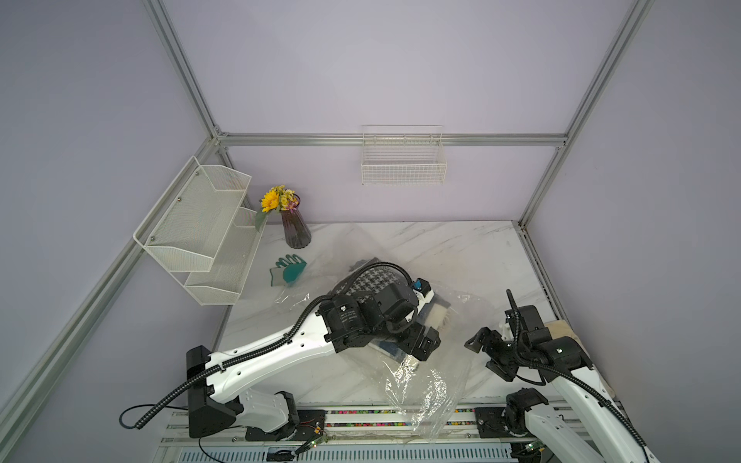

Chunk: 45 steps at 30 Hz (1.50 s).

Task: Take the scarf out of the vacuum bag
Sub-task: Open the vacuum bag at the center of the board.

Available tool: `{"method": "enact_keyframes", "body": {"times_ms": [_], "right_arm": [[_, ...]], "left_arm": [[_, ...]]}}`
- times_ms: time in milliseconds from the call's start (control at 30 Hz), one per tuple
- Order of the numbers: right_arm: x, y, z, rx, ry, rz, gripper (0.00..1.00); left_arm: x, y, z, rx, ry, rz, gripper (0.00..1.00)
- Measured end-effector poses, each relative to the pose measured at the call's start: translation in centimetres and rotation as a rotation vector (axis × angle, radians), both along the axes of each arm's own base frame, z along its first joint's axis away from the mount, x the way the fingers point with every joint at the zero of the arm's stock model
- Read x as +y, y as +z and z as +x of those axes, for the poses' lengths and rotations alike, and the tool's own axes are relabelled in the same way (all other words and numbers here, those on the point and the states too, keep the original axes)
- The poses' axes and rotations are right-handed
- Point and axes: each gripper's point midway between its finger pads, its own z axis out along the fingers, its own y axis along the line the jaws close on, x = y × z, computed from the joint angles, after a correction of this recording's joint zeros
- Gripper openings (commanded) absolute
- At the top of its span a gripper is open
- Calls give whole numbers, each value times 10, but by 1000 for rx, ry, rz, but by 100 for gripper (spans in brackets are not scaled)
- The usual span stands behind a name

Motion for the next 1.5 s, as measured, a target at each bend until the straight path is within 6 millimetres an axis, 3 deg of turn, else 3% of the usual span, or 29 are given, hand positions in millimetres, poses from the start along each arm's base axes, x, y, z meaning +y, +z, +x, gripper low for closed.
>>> {"method": "enact_keyframes", "body": {"times_ms": [100, 233, 300, 667, 833, 1167, 1500], "right_arm": [[1, -13, 2, 10, -23, 14, 80], [3, -15, 12, -25, -39, 24, 66], [4, -12, 19, -52, -42, 30, 49], [12, 18, 51, -123, 4, 28, 12], [18, 30, 62, -138, 37, 35, 11], [41, 75, 93, -179, 145, 98, 1], [60, 101, 103, -196, 211, 184, 0]], "left_arm": [[-22, -7, -12, -25, -72, 26, 100], [-44, -19, -26, -62, -138, 69, 100], [-52, -25, -34, -83, -161, 86, 100], [-79, -18, -69, -199, -244, 38, 100], [-81, -22, -68, -238, -235, 70, 100], [-102, -37, -58, -355, -190, 177, 100], [-91, -45, -15, -521, 38, 380, 100]]}}
